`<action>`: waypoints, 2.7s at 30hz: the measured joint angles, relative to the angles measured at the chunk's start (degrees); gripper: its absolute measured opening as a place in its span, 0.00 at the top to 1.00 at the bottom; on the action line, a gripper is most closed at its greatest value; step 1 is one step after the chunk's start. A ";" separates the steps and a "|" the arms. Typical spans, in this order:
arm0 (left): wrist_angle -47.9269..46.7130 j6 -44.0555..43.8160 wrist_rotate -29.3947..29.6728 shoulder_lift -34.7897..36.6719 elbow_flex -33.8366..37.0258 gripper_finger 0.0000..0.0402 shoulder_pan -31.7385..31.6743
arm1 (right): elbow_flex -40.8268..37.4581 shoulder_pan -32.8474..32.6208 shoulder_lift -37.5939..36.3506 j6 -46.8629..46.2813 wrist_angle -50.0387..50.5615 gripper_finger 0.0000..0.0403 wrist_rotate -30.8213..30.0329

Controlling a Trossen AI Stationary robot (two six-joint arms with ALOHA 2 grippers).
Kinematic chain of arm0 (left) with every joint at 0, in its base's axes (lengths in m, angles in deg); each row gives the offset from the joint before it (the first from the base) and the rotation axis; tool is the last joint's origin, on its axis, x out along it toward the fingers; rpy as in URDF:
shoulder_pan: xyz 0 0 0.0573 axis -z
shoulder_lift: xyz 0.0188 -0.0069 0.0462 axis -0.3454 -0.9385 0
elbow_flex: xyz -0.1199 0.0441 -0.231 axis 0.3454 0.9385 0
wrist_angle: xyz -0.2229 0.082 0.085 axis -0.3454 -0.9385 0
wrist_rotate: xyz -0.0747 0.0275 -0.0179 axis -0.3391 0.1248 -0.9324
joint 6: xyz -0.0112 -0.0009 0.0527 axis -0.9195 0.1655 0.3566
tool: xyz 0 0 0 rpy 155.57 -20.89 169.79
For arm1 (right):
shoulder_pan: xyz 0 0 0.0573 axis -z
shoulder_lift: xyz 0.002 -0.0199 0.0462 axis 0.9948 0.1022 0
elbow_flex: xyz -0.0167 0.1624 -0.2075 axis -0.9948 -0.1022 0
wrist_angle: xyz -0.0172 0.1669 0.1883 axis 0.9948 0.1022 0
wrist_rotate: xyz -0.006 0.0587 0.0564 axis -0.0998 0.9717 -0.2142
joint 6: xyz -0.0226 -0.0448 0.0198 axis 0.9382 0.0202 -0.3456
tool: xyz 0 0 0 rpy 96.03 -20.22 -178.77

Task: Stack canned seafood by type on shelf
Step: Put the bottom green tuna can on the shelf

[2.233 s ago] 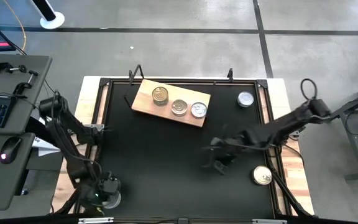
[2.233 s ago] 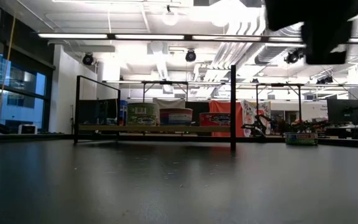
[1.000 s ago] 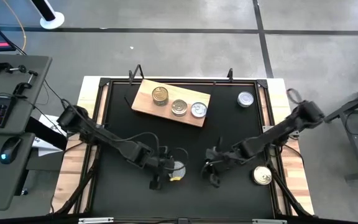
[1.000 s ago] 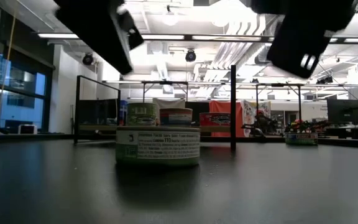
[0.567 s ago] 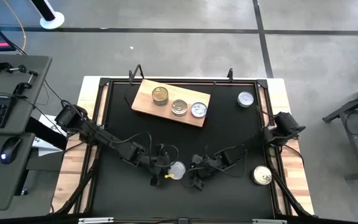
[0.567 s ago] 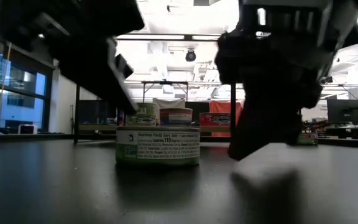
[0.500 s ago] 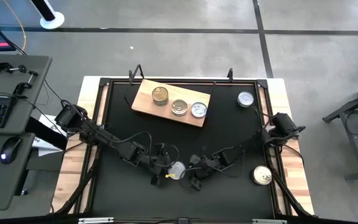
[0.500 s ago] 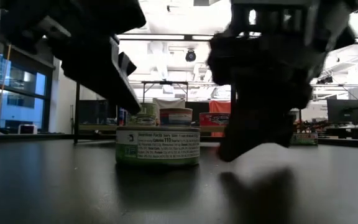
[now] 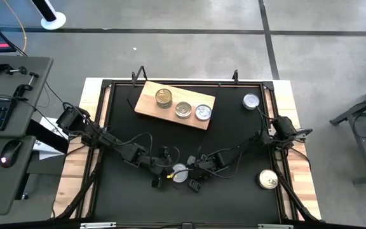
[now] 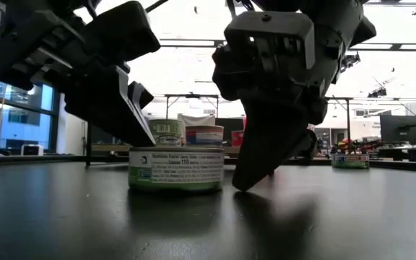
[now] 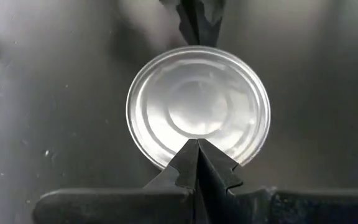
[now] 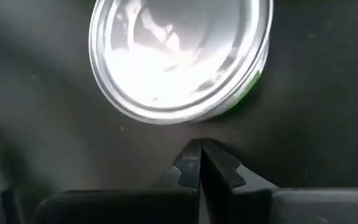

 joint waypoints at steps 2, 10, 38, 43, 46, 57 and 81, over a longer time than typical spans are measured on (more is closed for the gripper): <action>1.38 -1.34 0.21 0.02 0.86 1.00 0.29 | 0.56 0.00 0.00 1.29 0.78 1.00 -0.02; 1.27 -2.08 0.70 0.09 1.07 1.00 0.98 | 2.93 0.86 0.00 6.18 3.34 1.00 -5.80; -4.61 -5.66 4.29 2.79 1.21 1.00 1.22 | 13.39 1.65 -0.36 29.51 8.43 1.00 -4.86; -6.21 -5.60 5.09 3.28 1.22 1.00 1.22 | 13.31 2.30 -0.24 33.69 6.82 1.00 -5.09; -6.82 -6.26 5.64 3.28 1.22 1.00 1.18 | 13.29 2.97 -0.24 36.01 5.19 1.00 -4.92; -7.81 -6.67 6.37 3.28 1.22 1.00 1.22 | 13.17 4.35 -0.12 41.52 1.16 1.00 -6.04; -30.20 -22.48 11.22 19.94 1.09 1.00 6.20 | 22.24 10.21 -2.38 58.02 12.85 0.59 2.32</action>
